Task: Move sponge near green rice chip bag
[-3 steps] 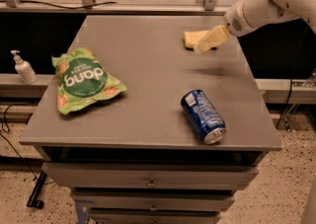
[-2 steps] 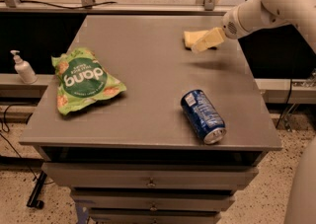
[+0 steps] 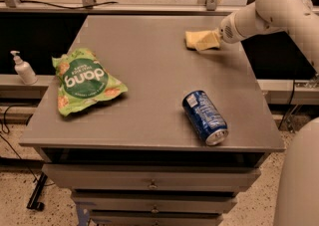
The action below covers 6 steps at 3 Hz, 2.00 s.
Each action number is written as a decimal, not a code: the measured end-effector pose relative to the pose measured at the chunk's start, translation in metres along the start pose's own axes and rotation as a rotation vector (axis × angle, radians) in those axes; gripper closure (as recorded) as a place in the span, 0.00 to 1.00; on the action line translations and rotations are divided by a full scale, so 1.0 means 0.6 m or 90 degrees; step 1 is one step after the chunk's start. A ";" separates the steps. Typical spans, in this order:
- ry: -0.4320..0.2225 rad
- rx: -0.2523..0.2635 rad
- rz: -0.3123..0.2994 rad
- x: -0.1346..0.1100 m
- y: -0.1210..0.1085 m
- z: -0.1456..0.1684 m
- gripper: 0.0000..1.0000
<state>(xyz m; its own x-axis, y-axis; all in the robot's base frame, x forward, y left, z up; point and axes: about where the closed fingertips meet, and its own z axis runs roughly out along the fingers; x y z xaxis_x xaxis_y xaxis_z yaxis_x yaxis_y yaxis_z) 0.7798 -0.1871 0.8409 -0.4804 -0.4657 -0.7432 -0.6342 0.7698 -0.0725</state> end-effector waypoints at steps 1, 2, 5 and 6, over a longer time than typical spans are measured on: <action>-0.001 0.001 0.013 0.005 -0.004 0.002 0.63; -0.015 -0.011 0.009 -0.011 0.009 -0.015 0.87; -0.027 -0.182 -0.166 -0.090 0.223 -0.014 1.00; -0.033 -0.244 -0.213 -0.098 0.301 -0.005 1.00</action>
Offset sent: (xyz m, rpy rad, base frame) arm -0.0157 0.0065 0.0342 0.0554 -0.0299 0.0279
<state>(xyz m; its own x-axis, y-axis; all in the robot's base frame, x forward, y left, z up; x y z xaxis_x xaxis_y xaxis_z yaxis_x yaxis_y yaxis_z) 0.6918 -0.0219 0.8733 -0.1881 -0.6301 -0.7533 -0.9296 0.3618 -0.0705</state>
